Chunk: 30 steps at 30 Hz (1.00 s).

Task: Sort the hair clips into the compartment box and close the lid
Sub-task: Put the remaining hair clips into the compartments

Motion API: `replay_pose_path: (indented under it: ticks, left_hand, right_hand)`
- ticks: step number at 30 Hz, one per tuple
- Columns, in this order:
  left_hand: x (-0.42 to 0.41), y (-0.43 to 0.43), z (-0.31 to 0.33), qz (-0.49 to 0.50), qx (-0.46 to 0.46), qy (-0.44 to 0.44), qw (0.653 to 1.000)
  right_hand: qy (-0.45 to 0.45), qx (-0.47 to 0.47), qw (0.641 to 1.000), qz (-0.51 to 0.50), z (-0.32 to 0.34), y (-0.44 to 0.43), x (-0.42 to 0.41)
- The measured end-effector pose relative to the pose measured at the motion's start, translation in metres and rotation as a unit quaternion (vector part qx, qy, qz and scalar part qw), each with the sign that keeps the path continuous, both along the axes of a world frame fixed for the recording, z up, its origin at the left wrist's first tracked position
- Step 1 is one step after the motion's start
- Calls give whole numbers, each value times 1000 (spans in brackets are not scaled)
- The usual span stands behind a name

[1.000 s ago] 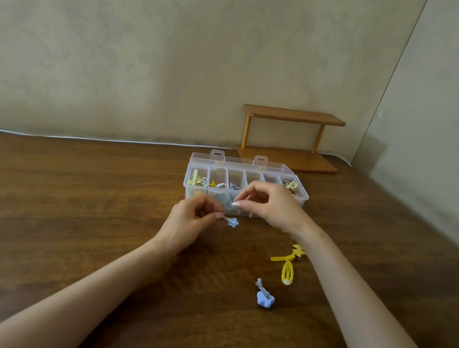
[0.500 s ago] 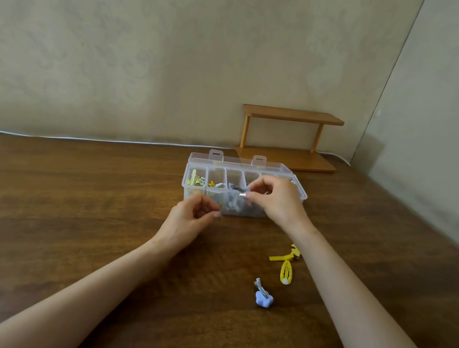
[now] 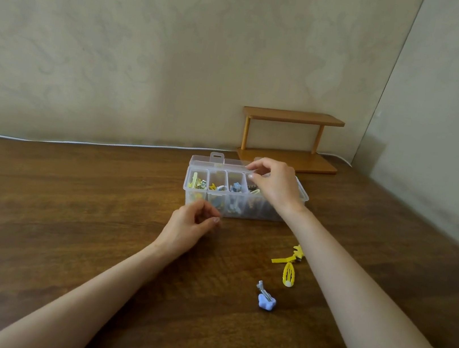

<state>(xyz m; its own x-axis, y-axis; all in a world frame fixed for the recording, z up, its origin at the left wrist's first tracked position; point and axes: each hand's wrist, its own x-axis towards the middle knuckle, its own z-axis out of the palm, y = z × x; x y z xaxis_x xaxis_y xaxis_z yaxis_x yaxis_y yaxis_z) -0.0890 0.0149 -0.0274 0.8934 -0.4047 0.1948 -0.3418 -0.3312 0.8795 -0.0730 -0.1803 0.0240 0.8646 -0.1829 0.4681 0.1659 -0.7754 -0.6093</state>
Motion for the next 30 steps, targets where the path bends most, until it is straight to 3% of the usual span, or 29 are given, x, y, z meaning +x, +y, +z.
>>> replay_pose_path:
  ticks: [11,20,24,30]
  left_hand:
    - [-25,-19,4,-120,90,-108,983]
    - [-40,-26,8,-301,176,-139,927]
    - [-42,-28,5,-324,198,-152,912]
    - [-43,-28,6,-312,189,-147,919]
  right_hand:
    - [-34,56,997,40,-23,-17,-76]
    - [0,106,993,54,-44,-18,-88]
    - [9,105,993,53,-46,-22,-90]
    - [15,103,994,45,-48,-24,-90]
